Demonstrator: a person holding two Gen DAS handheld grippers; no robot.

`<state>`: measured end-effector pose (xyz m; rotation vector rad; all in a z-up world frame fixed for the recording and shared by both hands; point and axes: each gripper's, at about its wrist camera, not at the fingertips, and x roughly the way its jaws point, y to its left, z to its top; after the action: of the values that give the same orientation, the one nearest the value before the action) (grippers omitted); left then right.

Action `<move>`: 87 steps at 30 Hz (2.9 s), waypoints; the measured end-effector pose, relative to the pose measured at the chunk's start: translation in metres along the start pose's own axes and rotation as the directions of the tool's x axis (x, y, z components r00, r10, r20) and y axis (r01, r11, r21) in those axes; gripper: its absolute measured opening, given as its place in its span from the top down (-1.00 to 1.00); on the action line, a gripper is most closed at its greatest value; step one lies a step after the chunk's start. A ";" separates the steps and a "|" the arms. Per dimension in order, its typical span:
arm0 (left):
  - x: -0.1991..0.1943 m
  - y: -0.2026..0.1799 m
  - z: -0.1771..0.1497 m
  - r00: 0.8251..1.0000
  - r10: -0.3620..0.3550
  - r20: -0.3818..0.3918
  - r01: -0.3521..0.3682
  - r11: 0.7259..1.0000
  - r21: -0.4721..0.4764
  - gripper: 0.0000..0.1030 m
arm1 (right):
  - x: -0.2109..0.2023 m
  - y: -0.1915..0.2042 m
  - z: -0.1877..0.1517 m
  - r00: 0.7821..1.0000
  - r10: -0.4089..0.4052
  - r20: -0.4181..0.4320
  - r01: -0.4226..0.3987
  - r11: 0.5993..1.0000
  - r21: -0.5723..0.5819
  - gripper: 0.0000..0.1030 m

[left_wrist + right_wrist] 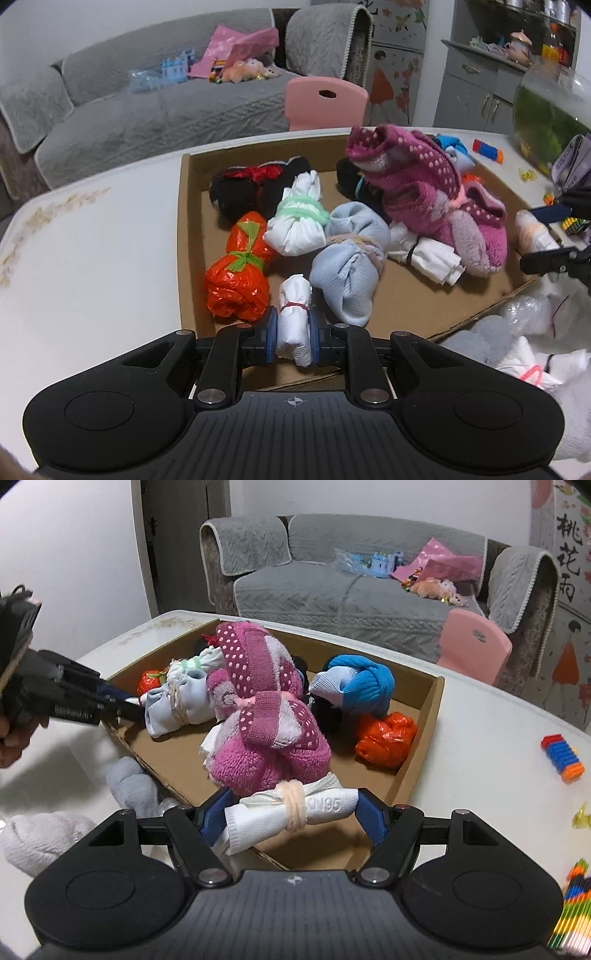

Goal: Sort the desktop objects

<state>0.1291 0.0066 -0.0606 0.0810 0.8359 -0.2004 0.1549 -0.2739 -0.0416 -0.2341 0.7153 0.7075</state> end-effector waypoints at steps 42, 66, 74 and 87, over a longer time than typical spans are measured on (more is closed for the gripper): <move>-0.124 -0.127 -0.119 0.970 -0.145 0.198 0.090 0.961 0.263 -0.73 | -0.105 0.003 -0.097 0.952 0.051 0.301 -0.150 0.937 0.315 -0.72; -0.076 -0.117 -0.105 0.977 -0.082 0.194 0.067 0.994 0.081 -0.93 | -0.056 0.033 -0.085 0.961 0.117 0.250 -0.201 0.918 0.343 -0.74; -0.088 -0.093 -0.116 0.979 -0.052 0.198 0.056 0.998 -0.016 -0.94 | -0.052 0.041 -0.082 0.966 0.111 0.233 -0.185 0.928 0.324 -0.76; -0.100 -0.071 -0.122 0.982 0.011 0.186 0.015 0.991 -0.137 -0.98 | -0.033 0.054 -0.070 0.983 0.061 0.175 -0.111 0.951 0.289 -0.77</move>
<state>-0.0399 -0.0301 -0.0673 -0.0675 0.6605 -0.1495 0.0648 -0.2803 -0.0691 0.1319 0.6670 0.6837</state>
